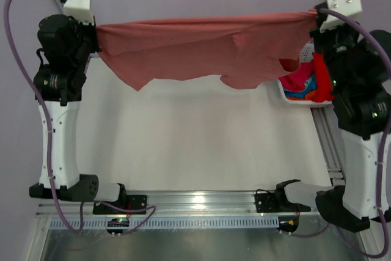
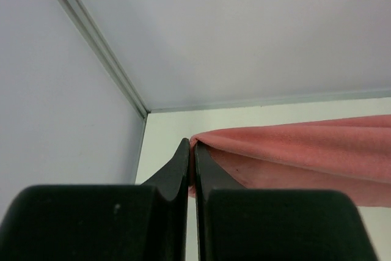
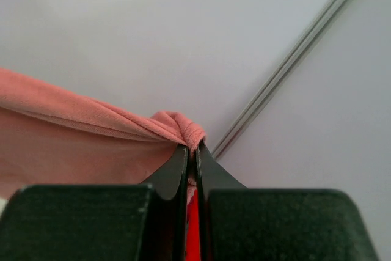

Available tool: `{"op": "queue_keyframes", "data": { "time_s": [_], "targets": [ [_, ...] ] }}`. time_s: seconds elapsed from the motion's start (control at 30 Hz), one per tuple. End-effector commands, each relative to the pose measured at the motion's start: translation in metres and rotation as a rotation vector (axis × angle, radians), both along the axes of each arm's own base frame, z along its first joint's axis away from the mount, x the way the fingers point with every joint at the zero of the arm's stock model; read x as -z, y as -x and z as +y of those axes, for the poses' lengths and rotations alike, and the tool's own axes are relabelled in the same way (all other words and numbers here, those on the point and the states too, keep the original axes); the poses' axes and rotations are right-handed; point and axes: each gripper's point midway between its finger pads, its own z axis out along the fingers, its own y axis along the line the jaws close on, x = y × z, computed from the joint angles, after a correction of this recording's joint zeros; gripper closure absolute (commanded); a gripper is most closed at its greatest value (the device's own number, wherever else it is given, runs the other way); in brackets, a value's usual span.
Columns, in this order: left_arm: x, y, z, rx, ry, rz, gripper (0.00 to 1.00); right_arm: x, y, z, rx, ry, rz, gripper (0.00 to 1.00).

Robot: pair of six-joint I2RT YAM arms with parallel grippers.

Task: Fold and stack the t-shirts
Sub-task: Flatten the tshirt out

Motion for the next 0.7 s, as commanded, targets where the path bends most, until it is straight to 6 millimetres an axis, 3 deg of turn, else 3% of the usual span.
{"op": "queue_keyframes", "data": {
  "time_s": [0.0, 0.2, 0.23, 0.3, 0.33, 0.4, 0.43, 0.57, 0.63, 0.67],
  "targets": [
    [-0.015, 0.037, 0.015, -0.038, 0.004, -0.050, 1.00, -0.056, 0.063, -0.022, 0.030, -0.111, -0.194, 0.97],
    [-0.010, 0.081, 0.018, -0.041, 0.014, -0.063, 1.00, -0.036, 0.090, -0.030, 0.043, -0.177, -0.152, 0.97],
    [-0.011, 0.087, 0.018, -0.040, 0.017, -0.075, 1.00, -0.039, 0.109, -0.034, 0.037, -0.187, -0.178, 0.97],
    [-0.012, 0.105, 0.017, -0.031, 0.017, -0.098, 1.00, -0.027, 0.118, -0.030, 0.003, -0.190, -0.159, 0.97],
    [-0.012, 0.113, 0.016, -0.021, 0.015, -0.105, 1.00, -0.029, 0.137, -0.031, -0.018, -0.195, -0.183, 0.97],
    [-0.017, 0.127, 0.013, 0.009, 0.005, -0.133, 1.00, -0.023, 0.151, -0.025, -0.072, -0.197, -0.175, 0.97],
    [-0.026, 0.143, 0.011, 0.021, 0.011, -0.165, 1.00, -0.023, 0.160, -0.023, -0.094, -0.214, -0.179, 0.97],
    [-0.028, 0.183, -0.001, 0.093, 0.059, -0.194, 1.00, -0.015, 0.208, -0.027, -0.137, -0.231, -0.182, 0.97],
    [-0.026, 0.198, -0.008, 0.133, 0.096, -0.205, 1.00, 0.001, 0.220, -0.028, -0.144, -0.227, -0.159, 0.97],
    [-0.023, 0.213, -0.009, 0.140, 0.112, -0.211, 1.00, 0.009, 0.236, -0.030, -0.154, -0.225, -0.172, 0.97]
  ]
}}
